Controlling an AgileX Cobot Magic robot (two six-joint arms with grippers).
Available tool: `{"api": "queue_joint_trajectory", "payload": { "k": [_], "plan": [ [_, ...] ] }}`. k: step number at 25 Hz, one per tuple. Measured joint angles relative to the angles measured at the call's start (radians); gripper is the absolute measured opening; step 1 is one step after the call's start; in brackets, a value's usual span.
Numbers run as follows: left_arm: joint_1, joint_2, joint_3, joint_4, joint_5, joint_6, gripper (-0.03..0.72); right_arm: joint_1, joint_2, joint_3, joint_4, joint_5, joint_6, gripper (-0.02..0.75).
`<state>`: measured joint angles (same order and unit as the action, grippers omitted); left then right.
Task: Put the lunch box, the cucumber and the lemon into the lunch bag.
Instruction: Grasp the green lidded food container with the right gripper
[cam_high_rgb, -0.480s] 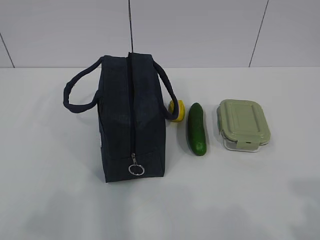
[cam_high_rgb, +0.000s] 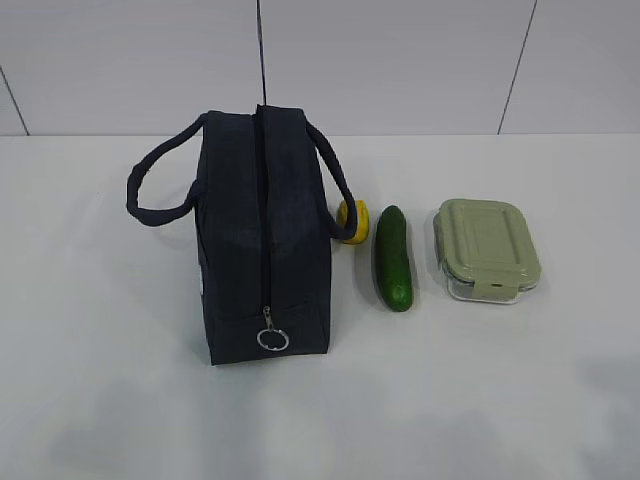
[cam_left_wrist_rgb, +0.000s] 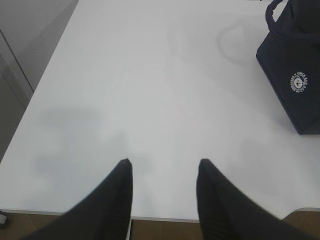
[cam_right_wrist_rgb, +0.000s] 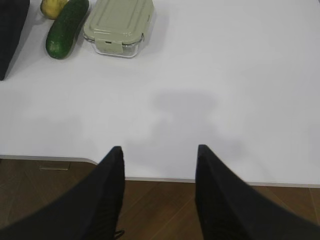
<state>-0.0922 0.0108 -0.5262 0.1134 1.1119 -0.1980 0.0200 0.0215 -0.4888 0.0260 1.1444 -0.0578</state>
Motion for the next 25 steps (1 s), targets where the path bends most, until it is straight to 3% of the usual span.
{"api": "queue_joint_trajectory", "payload": {
  "k": [25],
  "plan": [
    [0.000,0.000,0.000,0.000,0.000,0.000,0.281,0.000,0.000,0.000,0.000,0.000,0.000,0.349]
  ]
}}
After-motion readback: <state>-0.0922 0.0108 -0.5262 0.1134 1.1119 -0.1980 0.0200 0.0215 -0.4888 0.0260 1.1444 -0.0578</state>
